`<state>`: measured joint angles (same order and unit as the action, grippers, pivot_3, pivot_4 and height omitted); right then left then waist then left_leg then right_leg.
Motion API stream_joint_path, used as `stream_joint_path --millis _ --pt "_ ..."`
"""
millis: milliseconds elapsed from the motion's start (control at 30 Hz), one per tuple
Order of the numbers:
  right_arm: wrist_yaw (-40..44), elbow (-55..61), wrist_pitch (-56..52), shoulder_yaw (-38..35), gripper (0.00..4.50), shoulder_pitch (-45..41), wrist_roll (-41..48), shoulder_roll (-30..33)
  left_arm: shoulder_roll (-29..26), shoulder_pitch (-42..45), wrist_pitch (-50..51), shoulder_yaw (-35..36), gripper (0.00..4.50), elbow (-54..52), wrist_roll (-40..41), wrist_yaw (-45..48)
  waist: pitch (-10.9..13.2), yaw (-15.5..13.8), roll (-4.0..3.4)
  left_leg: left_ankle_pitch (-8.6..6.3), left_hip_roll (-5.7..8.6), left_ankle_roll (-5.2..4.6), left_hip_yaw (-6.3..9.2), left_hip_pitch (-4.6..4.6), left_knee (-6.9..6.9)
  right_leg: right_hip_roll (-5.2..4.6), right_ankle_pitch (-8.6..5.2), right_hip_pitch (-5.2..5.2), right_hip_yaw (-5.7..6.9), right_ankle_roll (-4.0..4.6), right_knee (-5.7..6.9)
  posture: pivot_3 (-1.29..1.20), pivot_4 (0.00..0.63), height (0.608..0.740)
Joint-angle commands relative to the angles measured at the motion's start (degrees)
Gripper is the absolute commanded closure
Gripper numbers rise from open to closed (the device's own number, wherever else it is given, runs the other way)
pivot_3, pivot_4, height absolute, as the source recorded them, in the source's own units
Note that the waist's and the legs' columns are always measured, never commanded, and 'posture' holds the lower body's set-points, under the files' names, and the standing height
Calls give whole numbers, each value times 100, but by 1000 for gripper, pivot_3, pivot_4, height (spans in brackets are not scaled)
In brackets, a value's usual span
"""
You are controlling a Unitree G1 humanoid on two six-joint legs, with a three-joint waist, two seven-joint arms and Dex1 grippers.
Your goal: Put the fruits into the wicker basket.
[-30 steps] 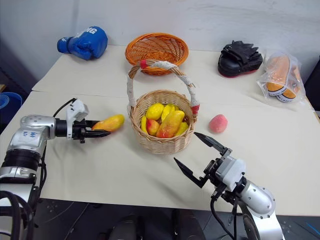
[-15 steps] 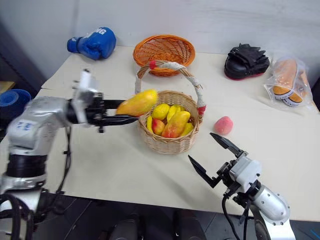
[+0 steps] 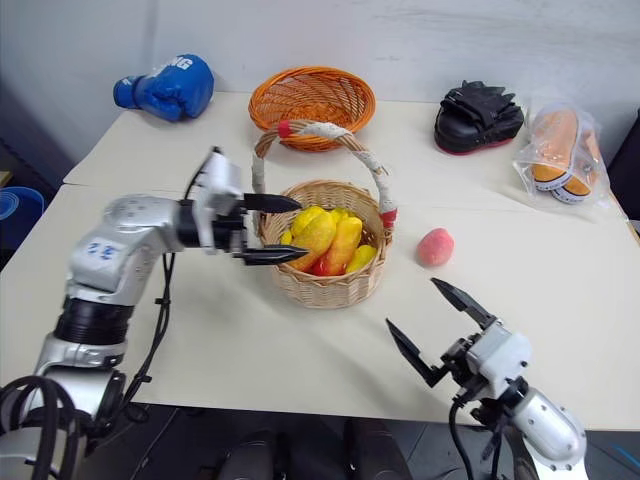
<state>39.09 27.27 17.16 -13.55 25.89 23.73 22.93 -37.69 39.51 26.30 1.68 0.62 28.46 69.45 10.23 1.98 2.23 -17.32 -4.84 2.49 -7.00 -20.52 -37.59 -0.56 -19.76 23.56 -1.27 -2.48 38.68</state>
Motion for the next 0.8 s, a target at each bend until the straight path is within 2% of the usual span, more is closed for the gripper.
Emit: stream_joint_path --millis 33,167,300,367,533,600,700,800 --pt "44 -413 311 -750 0 343 418 -76 -488 -402 -416 747 14 100 214 356 0 -12 0 0 0 0 0 8 3 -1 -1 -6 -1 2 0 0 150 740" --pt "179 -1115 489 -1272 0 588 605 -127 -914 -1103 -942 1376 14 345 172 527 0 -13 1 -2 1 -6 -14 35 33 -8 -3 -19 -20 4 -8 0 150 740" --pt "255 -1609 555 -1411 0 522 611 -122 -1241 -2123 -1041 1966 14 468 235 647 0 22 0 -9 -5 -18 -20 38 47 -9 -4 -14 -26 7 -12 0 150 740" --pt "291 -1705 535 -1403 0 410 618 -71 -1254 -2359 -1035 2063 14 334 308 657 0 35 0 -12 -8 -23 -21 37 48 -9 -5 -12 -27 9 -12 0 150 740" --pt "-250 -1190 -1304 -1100 0 -1243 1010 909 -1000 -2320 -456 2027 14 -538 885 225 4 88 -4 -18 1 -42 -28 35 41 -24 12 -14 -37 -2 -11 0 150 740" --pt "-383 -1150 -1854 -1046 0 -1687 1177 1109 -943 -2256 -344 2002 14 -654 991 117 3 102 -4 -13 5 -47 -32 36 44 -23 21 -12 -43 -6 -10 0 150 740" --pt "-882 -1760 -3612 -440 0 -3507 1141 1679 -813 -2118 -249 1841 14 -811 1090 2 7 137 -10 -11 -4 -23 -13 34 50 4 14 -4 -43 6 -12 0 150 740" --pt "-976 -2528 -4577 41 0 -4664 963 1768 -723 -2045 -215 1715 14 -887 1097 -84 21 148 -32 -1 11 -9 -14 24 51 3 16 14 -70 0 -8 0 150 740"
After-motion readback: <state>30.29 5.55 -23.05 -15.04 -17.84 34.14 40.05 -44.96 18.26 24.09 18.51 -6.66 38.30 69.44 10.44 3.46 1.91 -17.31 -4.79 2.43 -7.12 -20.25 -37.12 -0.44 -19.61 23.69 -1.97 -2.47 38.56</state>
